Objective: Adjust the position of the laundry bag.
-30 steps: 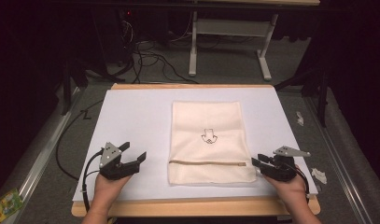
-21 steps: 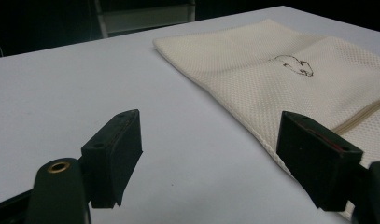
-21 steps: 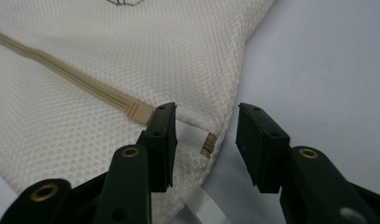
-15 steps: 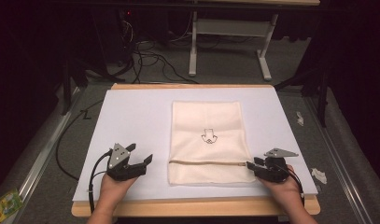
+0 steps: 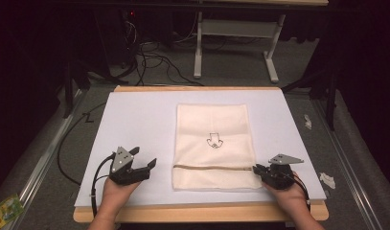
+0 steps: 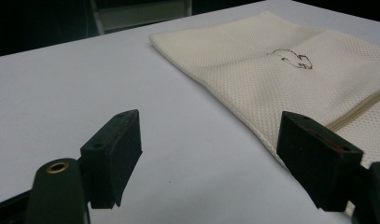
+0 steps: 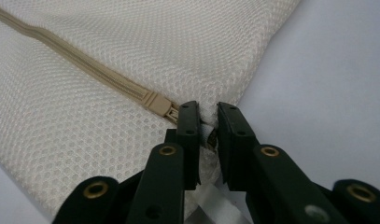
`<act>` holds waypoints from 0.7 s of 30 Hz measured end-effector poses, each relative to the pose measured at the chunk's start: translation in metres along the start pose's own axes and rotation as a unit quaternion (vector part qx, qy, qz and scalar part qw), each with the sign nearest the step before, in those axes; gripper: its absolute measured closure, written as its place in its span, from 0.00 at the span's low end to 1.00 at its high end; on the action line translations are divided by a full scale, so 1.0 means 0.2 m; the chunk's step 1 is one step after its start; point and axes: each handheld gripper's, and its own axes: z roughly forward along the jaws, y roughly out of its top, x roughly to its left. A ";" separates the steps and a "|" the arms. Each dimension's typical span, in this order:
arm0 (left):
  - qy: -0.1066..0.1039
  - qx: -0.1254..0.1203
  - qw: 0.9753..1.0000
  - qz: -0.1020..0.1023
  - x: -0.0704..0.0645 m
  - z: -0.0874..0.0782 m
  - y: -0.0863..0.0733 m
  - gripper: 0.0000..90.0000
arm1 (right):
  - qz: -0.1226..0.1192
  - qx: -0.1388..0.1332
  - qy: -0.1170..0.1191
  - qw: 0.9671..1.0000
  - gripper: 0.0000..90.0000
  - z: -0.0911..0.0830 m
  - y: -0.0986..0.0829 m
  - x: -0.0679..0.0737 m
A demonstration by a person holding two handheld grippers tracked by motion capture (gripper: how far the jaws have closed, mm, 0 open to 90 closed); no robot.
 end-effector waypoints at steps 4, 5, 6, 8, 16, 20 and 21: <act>-0.001 -0.004 1.000 -0.005 0.01 -0.01 0.01 0.26 | 0.006 0.001 0.005 1.000 0.93 0.00 0.00 0.00; -0.001 -0.004 1.000 -0.005 0.01 -0.01 0.01 0.26 | 0.006 0.001 0.005 1.000 0.93 0.00 0.00 0.00; 0.001 -0.003 1.000 -0.005 0.01 -0.01 0.01 0.26 | 0.006 0.004 0.004 1.000 0.93 0.00 0.01 0.00; 0.004 0.000 1.000 -0.008 0.02 -0.01 0.01 0.25 | 0.005 0.004 0.001 1.000 0.94 0.00 0.01 0.00; 0.004 0.011 1.000 0.001 -0.01 0.00 0.04 0.25 | -0.005 -0.008 0.006 1.000 0.94 -0.02 0.03 0.01; 0.001 0.011 1.000 0.006 -0.04 0.00 0.06 0.26 | -0.008 -0.021 0.010 1.000 0.94 -0.04 0.04 0.03; -0.002 0.013 1.000 0.011 -0.06 0.01 0.06 0.26 | -0.012 -0.028 0.012 0.999 0.94 -0.06 0.05 0.03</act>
